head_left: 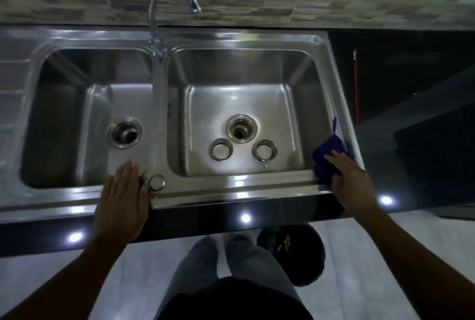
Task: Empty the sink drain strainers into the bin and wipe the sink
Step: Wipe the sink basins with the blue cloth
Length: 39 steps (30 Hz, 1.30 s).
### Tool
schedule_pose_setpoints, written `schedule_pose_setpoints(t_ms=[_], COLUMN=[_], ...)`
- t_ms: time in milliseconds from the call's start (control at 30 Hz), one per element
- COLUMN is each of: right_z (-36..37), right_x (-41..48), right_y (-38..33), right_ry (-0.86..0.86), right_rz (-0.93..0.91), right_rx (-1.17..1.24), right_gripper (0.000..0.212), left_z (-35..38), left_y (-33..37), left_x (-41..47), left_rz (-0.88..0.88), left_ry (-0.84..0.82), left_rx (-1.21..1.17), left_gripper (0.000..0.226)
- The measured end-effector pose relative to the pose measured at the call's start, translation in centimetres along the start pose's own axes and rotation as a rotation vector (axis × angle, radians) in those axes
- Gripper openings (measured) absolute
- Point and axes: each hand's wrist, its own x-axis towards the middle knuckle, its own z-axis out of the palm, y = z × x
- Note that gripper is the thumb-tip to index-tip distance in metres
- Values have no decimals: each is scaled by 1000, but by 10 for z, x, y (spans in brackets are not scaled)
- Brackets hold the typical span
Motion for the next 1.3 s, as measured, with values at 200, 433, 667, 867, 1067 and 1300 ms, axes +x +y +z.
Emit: schedule_pose_setpoints(t_ms=[200, 433, 667, 867, 1067, 1300], right_z=[42, 149, 180, 184, 184, 170], right_x=[-26, -56, 55, 144, 72, 72], right_y=[-122, -300, -406, -449, -411, -304], right_ry=[-72, -151, -73, 4, 39, 99], right_rz=[-195, -631, -583, -318, -227, -35], right_rx=[79, 205, 175, 153, 403, 629], right_gripper=[52, 47, 63, 70, 58, 35], left_z=[5, 10, 19, 27, 3, -19], left_y=[-21, -26, -37, -44, -39, -4], left_x=[-5, -6, -3, 0, 24, 146], left_rz=[-5, 1, 7, 30, 7, -46], left_ry=[14, -10, -15, -14, -89, 44], left_rx=[63, 73, 62, -11, -134, -267], left_gripper=[66, 61, 60, 61, 60, 55])
